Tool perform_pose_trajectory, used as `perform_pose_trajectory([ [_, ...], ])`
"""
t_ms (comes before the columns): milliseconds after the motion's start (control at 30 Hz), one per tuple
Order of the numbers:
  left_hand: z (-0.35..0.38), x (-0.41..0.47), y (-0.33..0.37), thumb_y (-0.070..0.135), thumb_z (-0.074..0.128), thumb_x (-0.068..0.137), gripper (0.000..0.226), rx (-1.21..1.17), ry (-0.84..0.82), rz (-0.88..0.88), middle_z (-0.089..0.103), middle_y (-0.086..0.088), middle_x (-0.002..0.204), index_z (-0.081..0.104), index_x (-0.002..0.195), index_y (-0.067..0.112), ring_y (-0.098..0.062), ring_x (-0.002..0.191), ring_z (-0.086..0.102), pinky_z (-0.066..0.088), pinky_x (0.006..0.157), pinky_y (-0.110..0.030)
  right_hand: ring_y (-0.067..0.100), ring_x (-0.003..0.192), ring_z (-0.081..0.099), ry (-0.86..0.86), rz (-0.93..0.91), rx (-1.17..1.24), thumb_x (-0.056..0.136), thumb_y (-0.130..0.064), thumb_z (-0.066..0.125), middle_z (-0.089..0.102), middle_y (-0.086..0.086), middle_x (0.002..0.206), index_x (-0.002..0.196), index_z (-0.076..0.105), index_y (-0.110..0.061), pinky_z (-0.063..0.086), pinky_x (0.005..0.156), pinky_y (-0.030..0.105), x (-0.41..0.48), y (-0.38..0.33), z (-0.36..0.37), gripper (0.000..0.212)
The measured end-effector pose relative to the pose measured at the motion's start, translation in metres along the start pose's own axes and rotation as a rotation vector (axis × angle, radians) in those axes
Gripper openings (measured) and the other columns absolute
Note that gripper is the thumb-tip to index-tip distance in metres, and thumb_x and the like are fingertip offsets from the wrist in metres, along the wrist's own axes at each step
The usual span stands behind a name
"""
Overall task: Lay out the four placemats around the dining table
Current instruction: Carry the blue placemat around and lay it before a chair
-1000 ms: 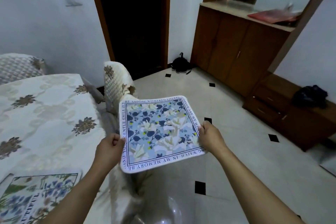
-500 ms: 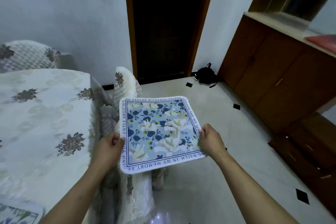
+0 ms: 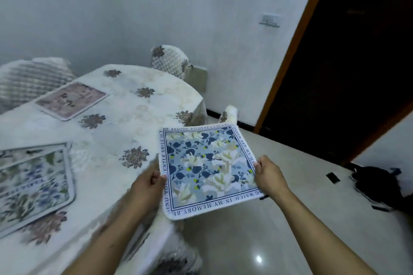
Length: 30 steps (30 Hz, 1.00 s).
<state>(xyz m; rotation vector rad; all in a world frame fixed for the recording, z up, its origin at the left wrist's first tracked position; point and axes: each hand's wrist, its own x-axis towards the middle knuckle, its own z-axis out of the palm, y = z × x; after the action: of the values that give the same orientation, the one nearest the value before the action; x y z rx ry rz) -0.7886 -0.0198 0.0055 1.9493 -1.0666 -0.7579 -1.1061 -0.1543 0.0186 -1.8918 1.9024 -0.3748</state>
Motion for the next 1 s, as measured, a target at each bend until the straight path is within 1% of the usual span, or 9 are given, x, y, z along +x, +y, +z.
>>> perform_pose_trajectory([
  [133, -0.007, 0.007, 0.01, 0.031, 0.059, 0.091, 0.028, -0.011, 0.203, -0.124, 0.064, 0.001, 0.061, 0.049, 0.067, 0.021, -0.012, 0.056, 0.058, 0.042, 0.053, -0.03, 0.02, 0.06, 0.052, -0.067, -0.223, -0.083, 0.1, -0.034, 0.037, 0.051, -0.002, 0.067, 0.083, 0.042, -0.019, 0.028, 0.046, 0.029, 0.07, -0.044, 0.003, 0.024],
  [167, -0.009, 0.011, 0.01, 0.032, 0.059, 0.091, 0.028, -0.01, 0.242, -0.129, 0.062, 0.0, 0.061, 0.048, 0.067, 0.021, -0.014, 0.057, 0.057, 0.043, 0.055, -0.033, 0.021, 0.061, 0.05, -0.073, -0.268, -0.092, 0.1, -0.033, 0.037, 0.05, -0.002, 0.068, 0.085, 0.044, -0.018, 0.03, 0.048, 0.03, 0.084, -0.054, 0.005, 0.022],
  [333, -0.008, 0.048, 0.002, 0.034, 0.058, 0.09, 0.029, -0.089, 0.411, -0.149, 0.063, 0.013, 0.06, 0.047, 0.065, 0.027, -0.001, 0.051, 0.055, 0.04, 0.05, -0.03, 0.023, 0.059, 0.047, -0.114, -0.425, -0.085, 0.1, -0.031, 0.038, 0.051, 0.005, 0.07, 0.085, 0.044, -0.014, 0.033, 0.054, 0.033, 0.155, -0.109, 0.023, 0.024],
  [533, 0.009, 0.109, -0.004, 0.036, 0.058, 0.091, 0.026, -0.198, 0.438, -0.254, 0.065, -0.004, 0.071, 0.051, 0.072, 0.021, -0.022, 0.068, 0.063, 0.052, 0.065, -0.04, 0.037, 0.081, 0.06, -0.166, -0.516, -0.159, 0.102, -0.025, 0.037, 0.064, 0.021, 0.09, 0.085, 0.037, -0.012, 0.034, 0.063, 0.035, 0.237, -0.153, 0.039, 0.021],
  [667, 0.014, 0.149, -0.002, 0.028, 0.061, 0.091, 0.029, -0.219, 0.495, -0.278, 0.055, 0.003, 0.061, 0.048, 0.066, 0.023, -0.016, 0.059, 0.052, 0.039, 0.055, -0.032, 0.039, 0.086, 0.06, -0.188, -0.598, -0.163, 0.1, -0.023, 0.04, 0.063, 0.024, 0.093, 0.084, 0.037, -0.014, 0.038, 0.067, 0.036, 0.287, -0.184, 0.057, 0.019],
  [733, 0.016, 0.169, -0.005, 0.026, 0.062, 0.091, 0.03, -0.231, 0.545, -0.309, 0.052, 0.004, 0.06, 0.046, 0.065, 0.023, -0.013, 0.057, 0.048, 0.036, 0.054, -0.03, 0.04, 0.081, 0.059, -0.232, -0.641, -0.176, 0.1, -0.023, 0.04, 0.059, 0.02, 0.084, 0.083, 0.038, -0.013, 0.037, 0.063, 0.035, 0.311, -0.201, 0.071, 0.02],
  [800, 0.018, 0.189, -0.01, 0.026, 0.061, 0.091, 0.029, -0.225, 0.587, -0.345, 0.051, 0.004, 0.06, 0.047, 0.066, 0.023, -0.014, 0.058, 0.048, 0.037, 0.055, -0.031, 0.037, 0.071, 0.055, -0.274, -0.703, -0.196, 0.1, -0.025, 0.039, 0.054, 0.015, 0.077, 0.083, 0.039, -0.012, 0.035, 0.058, 0.035, 0.338, -0.218, 0.089, 0.022],
  [867, 0.022, 0.21, -0.016, 0.027, 0.061, 0.091, 0.028, -0.234, 0.621, -0.395, 0.052, 0.003, 0.06, 0.048, 0.068, 0.019, -0.015, 0.057, 0.05, 0.039, 0.055, -0.032, 0.032, 0.067, 0.049, -0.301, -0.747, -0.205, 0.101, -0.027, 0.039, 0.057, 0.017, 0.08, 0.083, 0.04, -0.012, 0.032, 0.058, 0.034, 0.366, -0.235, 0.108, 0.023],
  [1000, 0.032, 0.261, -0.02, 0.027, 0.059, 0.093, 0.03, -0.218, 0.701, -0.525, 0.05, -0.002, 0.06, 0.044, 0.069, 0.018, -0.02, 0.052, 0.051, 0.046, 0.047, -0.035, 0.041, 0.078, 0.058, -0.386, -0.852, -0.156, 0.101, -0.023, 0.042, 0.061, 0.023, 0.084, 0.083, 0.043, -0.008, 0.03, 0.06, 0.035, 0.43, -0.262, 0.152, 0.023],
])
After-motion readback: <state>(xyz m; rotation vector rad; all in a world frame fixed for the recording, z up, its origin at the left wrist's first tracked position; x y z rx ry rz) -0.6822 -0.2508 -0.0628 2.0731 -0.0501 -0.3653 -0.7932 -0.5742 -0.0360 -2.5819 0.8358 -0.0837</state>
